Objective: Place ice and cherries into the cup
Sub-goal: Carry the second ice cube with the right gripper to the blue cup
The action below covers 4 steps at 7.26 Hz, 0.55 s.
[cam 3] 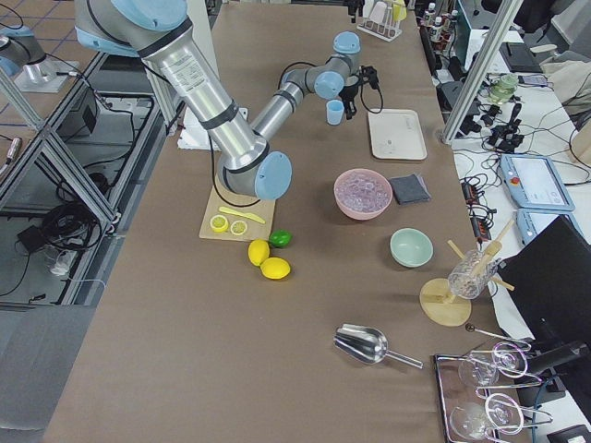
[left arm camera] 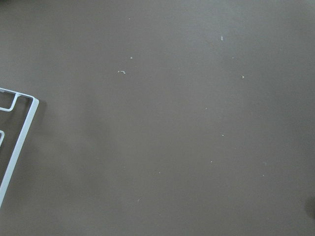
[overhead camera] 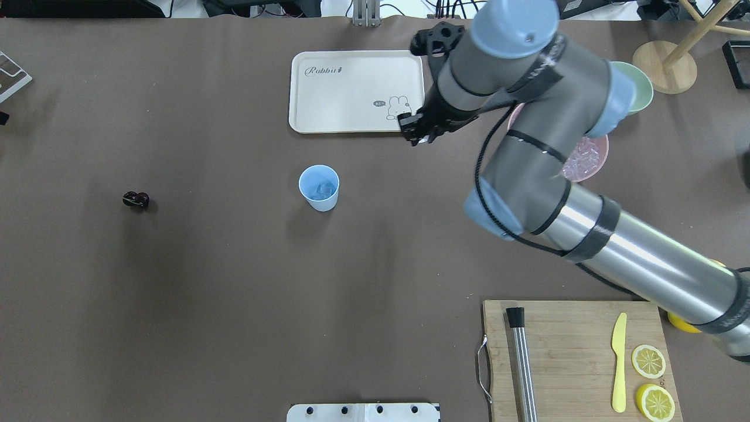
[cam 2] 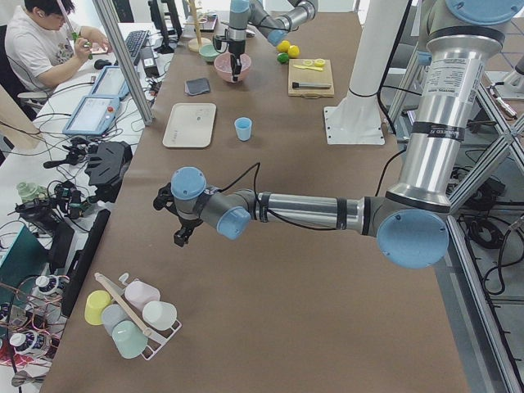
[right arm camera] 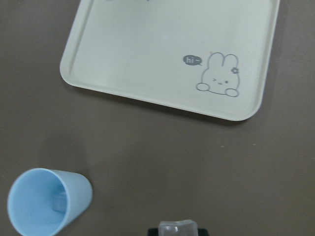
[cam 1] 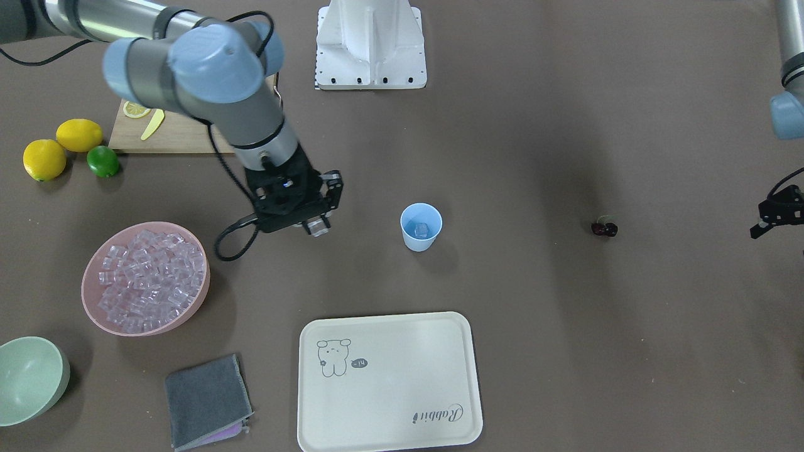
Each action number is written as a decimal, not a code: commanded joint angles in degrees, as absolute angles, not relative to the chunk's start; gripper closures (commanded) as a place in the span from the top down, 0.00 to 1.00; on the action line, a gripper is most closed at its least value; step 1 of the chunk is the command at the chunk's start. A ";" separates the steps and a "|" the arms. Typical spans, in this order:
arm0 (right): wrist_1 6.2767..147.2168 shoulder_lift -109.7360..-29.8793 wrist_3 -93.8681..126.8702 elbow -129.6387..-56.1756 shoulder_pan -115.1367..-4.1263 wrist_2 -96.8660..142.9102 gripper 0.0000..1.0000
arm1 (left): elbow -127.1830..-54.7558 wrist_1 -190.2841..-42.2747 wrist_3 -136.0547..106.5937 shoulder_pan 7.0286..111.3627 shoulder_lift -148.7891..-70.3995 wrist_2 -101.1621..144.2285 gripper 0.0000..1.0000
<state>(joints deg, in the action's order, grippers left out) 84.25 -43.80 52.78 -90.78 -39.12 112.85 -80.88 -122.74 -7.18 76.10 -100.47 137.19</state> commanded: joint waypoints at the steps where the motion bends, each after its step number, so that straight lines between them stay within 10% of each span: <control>1: 84.47 -34.75 60.27 -83.97 -32.02 105.15 0.00 | -80.95 -125.24 -9.48 73.31 -100.98 137.20 0.98; 4: 83.94 -31.73 61.52 -78.15 -30.59 101.79 0.00 | -81.21 -125.24 -9.49 72.86 -100.99 137.20 0.98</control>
<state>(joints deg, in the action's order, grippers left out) 84.10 -32.38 61.32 -80.20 -31.07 103.11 -80.92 -125.20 -9.29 73.03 -100.96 137.20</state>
